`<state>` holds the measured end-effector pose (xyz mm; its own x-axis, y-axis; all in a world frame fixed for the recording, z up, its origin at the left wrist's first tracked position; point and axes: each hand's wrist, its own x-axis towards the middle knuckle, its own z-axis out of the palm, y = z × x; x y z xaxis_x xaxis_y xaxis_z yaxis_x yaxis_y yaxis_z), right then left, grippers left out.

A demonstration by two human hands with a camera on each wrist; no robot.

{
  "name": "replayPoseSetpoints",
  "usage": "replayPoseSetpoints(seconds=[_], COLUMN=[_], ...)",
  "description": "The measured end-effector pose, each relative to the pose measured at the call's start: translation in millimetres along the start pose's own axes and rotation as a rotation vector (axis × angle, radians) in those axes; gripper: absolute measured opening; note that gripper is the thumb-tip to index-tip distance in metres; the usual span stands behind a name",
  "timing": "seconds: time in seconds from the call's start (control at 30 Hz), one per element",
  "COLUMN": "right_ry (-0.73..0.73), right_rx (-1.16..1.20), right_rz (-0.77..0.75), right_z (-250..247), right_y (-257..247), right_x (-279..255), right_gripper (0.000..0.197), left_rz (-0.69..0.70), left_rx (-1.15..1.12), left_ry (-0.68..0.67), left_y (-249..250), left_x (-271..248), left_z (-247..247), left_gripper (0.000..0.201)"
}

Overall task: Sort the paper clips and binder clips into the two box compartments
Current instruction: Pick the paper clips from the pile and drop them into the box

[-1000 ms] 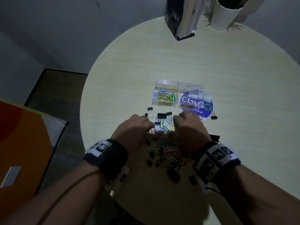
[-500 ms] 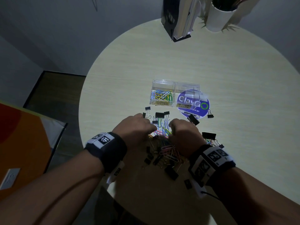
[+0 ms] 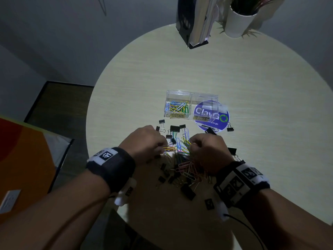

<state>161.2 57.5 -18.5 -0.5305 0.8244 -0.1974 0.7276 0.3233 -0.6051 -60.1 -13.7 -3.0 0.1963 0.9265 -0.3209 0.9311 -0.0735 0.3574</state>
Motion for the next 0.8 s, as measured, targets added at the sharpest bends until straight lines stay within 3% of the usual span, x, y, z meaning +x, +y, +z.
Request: replayPoseSetpoints(seconds=[0.1, 0.23, 0.37, 0.5, 0.67, 0.8], right_ry=[-0.028, -0.072, -0.057, -0.014, 0.062, 0.129], right_rx=[0.109, 0.081, 0.111, 0.199, 0.209, 0.203], right_rz=[0.121, 0.143, 0.171, 0.167, 0.16, 0.141], right_z=[-10.5, -17.4, -25.3, -43.5, -68.1, -81.1], right_y=[-2.2, -4.3, -8.4, -20.1, -29.8, -36.4], right_x=[2.2, 3.2, 4.6, 9.4, 27.4, 43.9], right_gripper=[0.008, 0.016, 0.021, 0.02, 0.014, 0.01], left_rz=[-0.014, -0.107, -0.349, -0.351, -0.355, -0.343], left_rx=[-0.105, -0.209, -0.731, -0.958, -0.797, -0.416], left_ry=[0.017, 0.048, 0.227, 0.342, 0.552, 0.593], left_y=[-1.1, 0.4, -2.3, 1.7, 2.0, 2.2], left_x=[-7.6, -10.9, -6.0, 11.2, 51.6, 77.4], left_z=[-6.4, -14.0, -22.9, -45.8, -67.3, -66.7], left_gripper=[0.017, 0.014, 0.005, 0.005, 0.004, 0.009])
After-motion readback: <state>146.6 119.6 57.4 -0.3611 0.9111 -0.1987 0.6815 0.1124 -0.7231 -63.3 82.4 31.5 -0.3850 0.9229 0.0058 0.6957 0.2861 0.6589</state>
